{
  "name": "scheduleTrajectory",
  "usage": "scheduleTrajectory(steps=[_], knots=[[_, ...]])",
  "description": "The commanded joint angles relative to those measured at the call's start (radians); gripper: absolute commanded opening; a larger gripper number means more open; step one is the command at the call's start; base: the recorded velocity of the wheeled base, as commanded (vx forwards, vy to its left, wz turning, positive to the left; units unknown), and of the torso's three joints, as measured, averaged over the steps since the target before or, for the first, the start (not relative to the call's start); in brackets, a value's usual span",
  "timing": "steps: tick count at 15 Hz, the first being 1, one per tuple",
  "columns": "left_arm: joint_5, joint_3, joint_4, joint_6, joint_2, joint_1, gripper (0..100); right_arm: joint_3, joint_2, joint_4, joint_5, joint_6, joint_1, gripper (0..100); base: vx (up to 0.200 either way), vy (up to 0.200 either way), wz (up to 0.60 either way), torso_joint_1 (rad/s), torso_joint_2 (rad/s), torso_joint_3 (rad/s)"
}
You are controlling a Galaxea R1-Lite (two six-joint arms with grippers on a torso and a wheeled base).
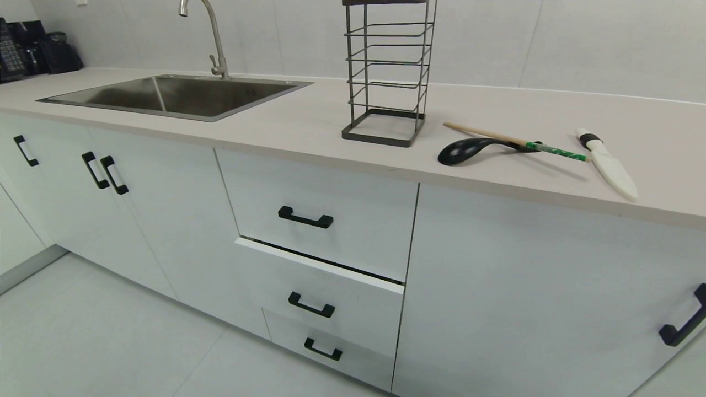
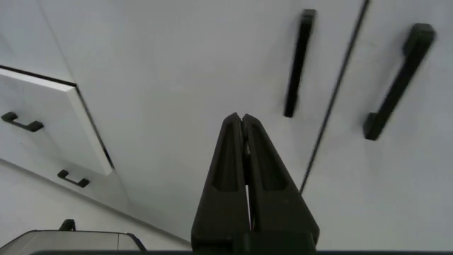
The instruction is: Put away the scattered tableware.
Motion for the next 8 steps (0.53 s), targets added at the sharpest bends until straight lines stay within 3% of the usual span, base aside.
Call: scheduleTrajectory(steps=[1,3,4,8], knots=[[0.0,0.0,0.0,-0.001,0.0,0.0,100,0.0,0.002,0.0,0.001,-0.001,0.0,0,0.0,0.0,0.0,0.0,0.0,0.0],[0.0,0.0,-0.002,0.001,0.0,0.0,100,0.0,0.002,0.0,0.001,-0.001,0.0,0,0.0,0.0,0.0,0.0,0.0,0.0],[-0.001,0.0,-0.002,0.001,0.0,0.0,100,0.0,0.002,0.0,0.001,-0.001,0.0,0,-0.2,0.0,0.0,0.002,0.0,0.002],[-0.003,0.0,0.0,0.004,0.0,0.0,100,0.0,0.002,0.0,0.001,0.0,0.0,0,0.0,0.0,0.0,0.0,0.0,0.0]])
